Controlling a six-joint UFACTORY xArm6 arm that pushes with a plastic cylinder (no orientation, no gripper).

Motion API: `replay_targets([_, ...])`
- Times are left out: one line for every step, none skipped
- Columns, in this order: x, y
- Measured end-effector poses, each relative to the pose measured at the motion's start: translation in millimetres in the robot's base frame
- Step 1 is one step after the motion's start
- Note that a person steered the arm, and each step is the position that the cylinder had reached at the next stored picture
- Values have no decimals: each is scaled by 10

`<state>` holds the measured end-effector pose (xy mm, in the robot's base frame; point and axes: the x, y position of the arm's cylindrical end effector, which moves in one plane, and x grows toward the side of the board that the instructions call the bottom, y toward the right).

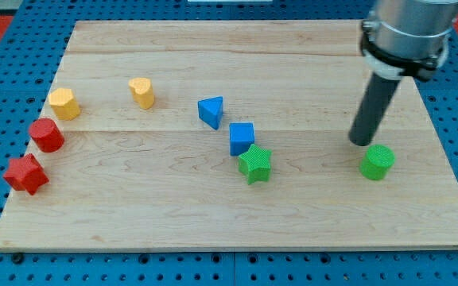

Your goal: Push the triangle to the center of the board

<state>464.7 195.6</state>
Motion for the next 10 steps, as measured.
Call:
replay_targets([210,41])
replay_targets([178,-41])
replay_targets([-171,-837])
replay_targets([-296,-1824])
replay_targets([-114,-2241])
replay_targets([85,-2291])
replay_targets([100,-2406])
replay_targets([-332,-2408])
replay_targets([-647,-1955])
replay_targets([-877,-1917])
